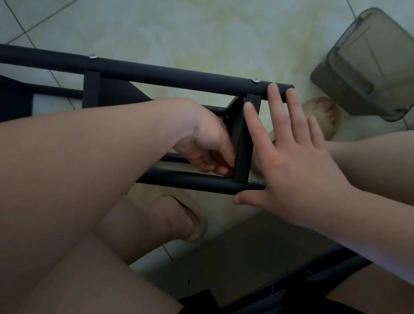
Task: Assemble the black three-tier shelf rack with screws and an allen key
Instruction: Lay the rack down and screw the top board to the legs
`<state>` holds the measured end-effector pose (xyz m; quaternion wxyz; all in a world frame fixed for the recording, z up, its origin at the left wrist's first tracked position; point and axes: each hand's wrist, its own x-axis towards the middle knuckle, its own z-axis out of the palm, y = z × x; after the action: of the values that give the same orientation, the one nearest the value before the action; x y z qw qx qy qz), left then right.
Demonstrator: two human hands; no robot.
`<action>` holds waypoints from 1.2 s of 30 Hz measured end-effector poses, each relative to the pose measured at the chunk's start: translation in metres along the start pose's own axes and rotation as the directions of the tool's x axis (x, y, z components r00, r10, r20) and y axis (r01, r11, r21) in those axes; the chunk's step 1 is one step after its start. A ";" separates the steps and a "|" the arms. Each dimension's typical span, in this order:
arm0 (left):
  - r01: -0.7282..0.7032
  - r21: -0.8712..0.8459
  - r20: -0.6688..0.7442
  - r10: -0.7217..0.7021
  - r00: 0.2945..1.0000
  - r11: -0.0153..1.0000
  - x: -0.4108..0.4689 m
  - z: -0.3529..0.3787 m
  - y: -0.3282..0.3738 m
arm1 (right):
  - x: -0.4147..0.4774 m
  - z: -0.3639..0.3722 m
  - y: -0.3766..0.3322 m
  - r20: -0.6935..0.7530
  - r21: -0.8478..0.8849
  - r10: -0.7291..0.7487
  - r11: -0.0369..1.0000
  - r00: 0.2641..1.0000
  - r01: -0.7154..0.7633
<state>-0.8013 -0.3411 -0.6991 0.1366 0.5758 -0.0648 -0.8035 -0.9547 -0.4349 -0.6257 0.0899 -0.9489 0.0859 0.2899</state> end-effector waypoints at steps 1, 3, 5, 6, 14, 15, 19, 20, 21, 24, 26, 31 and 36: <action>0.001 -0.009 0.002 -0.001 1.000 1.000 0.000 0.000 0.001 | 0.000 0.000 0.000 0.001 0.001 -0.001 1.000 1.000 0.001; 0.004 -0.018 0.006 -0.004 1.000 1.000 0.002 -0.001 0.002 | 0.001 -0.001 0.000 0.005 0.004 -0.005 1.000 1.000 0.004; 0.009 -0.017 0.009 -0.009 1.000 1.000 0.003 -0.001 0.003 | 0.001 -0.001 0.000 0.008 0.007 -0.004 1.000 1.000 0.004; 0.013 -0.019 0.010 -0.013 1.000 1.000 0.003 -0.001 0.003 | 0.001 -0.001 0.000 0.010 0.008 -0.005 1.000 1.000 0.004; 0.031 -0.043 0.034 -0.030 0.999 0.999 0.002 -0.002 0.000 | 0.001 -0.002 -0.001 0.014 0.018 -0.006 1.000 1.000 0.006; 0.031 -0.053 0.038 -0.029 0.999 0.998 0.002 -0.003 0.000 | 0.001 -0.002 -0.001 0.013 0.021 -0.006 1.000 1.000 0.005; 0.024 -0.052 0.023 -0.023 0.999 0.998 0.003 -0.002 0.001 | 0.001 -0.002 -0.001 0.013 0.020 -0.008 1.000 1.000 0.007; 0.024 -0.044 0.017 -0.023 1.000 0.999 0.003 -0.002 0.001 | 0.001 -0.002 -0.001 0.014 0.018 -0.007 1.000 1.000 0.007; 0.025 -0.037 0.014 -0.025 1.000 0.999 0.004 -0.001 0.001 | 0.001 -0.002 -0.001 0.014 0.017 -0.006 1.000 1.000 0.006; 0.029 -0.031 0.008 -0.029 1.000 0.999 0.004 -0.001 0.002 | 0.002 -0.001 -0.001 0.006 0.013 -0.006 1.000 1.000 0.005; 0.030 -0.028 0.006 -0.030 1.000 0.999 0.005 -0.001 0.002 | 0.002 -0.001 -0.001 -0.002 0.003 -0.007 1.000 1.000 0.007; 0.027 -0.035 0.026 -0.026 0.999 0.999 0.004 -0.003 0.001 | 0.003 -0.001 0.000 -0.034 -0.017 -0.004 1.000 0.999 0.004; 0.042 -0.014 0.039 -0.041 0.998 0.999 0.005 -0.004 0.000 | 0.012 -0.005 0.004 -0.026 -0.058 -0.022 0.998 0.999 0.021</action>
<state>-0.7990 -0.3428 -0.7045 0.1229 0.5601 -0.0496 -0.8177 -0.9434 -0.4413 -0.6291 0.0646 -0.9557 0.0684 0.2787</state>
